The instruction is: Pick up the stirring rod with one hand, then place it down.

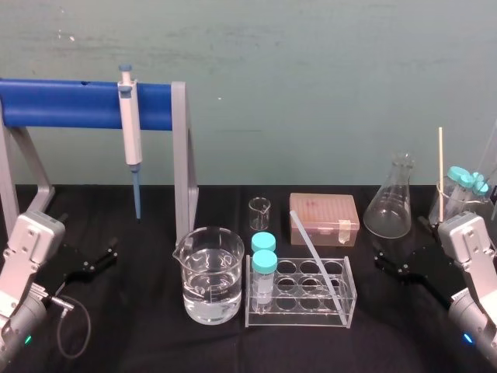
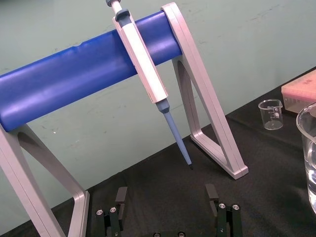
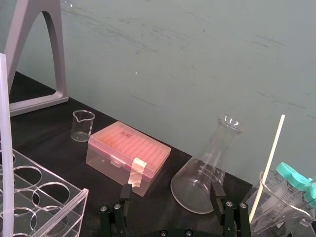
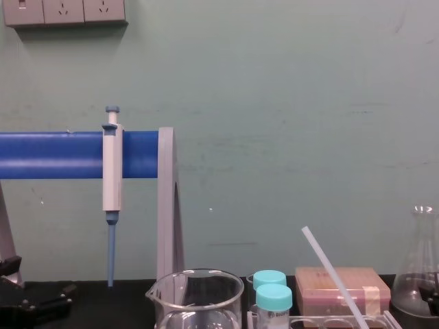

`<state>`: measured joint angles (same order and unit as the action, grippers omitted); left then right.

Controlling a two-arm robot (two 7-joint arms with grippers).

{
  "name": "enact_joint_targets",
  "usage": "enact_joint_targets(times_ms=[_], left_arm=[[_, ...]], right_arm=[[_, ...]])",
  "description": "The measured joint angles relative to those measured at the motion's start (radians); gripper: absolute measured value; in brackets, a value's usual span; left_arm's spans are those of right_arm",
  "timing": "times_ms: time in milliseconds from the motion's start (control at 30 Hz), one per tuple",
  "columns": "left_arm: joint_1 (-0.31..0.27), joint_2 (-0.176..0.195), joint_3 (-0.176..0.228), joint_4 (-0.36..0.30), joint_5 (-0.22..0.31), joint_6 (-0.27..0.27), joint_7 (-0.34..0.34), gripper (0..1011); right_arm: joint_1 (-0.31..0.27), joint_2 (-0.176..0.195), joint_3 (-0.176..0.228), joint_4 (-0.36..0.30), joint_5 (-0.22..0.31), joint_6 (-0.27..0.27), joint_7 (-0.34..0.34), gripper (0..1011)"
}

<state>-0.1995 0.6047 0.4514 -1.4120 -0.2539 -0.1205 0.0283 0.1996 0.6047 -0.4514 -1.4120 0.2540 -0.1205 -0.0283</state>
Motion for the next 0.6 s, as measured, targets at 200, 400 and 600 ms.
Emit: enact_joint_targets(times_ms=[200,400,600], left_arm=[[0.000,0.000,0.000,0.000,0.000,0.000,0.000,1000],[0.000,0.000,0.000,0.000,0.000,0.000,0.000,1000],[0.000,0.000,0.000,0.000,0.000,0.000,0.000,1000]], right_arm=[[0.000,0.000,0.000,0.000,0.000,0.000,0.000,1002],[0.000,0.000,0.000,0.000,0.000,0.000,0.000,1002],[0.000,0.000,0.000,0.000,0.000,0.000,0.000,1002]])
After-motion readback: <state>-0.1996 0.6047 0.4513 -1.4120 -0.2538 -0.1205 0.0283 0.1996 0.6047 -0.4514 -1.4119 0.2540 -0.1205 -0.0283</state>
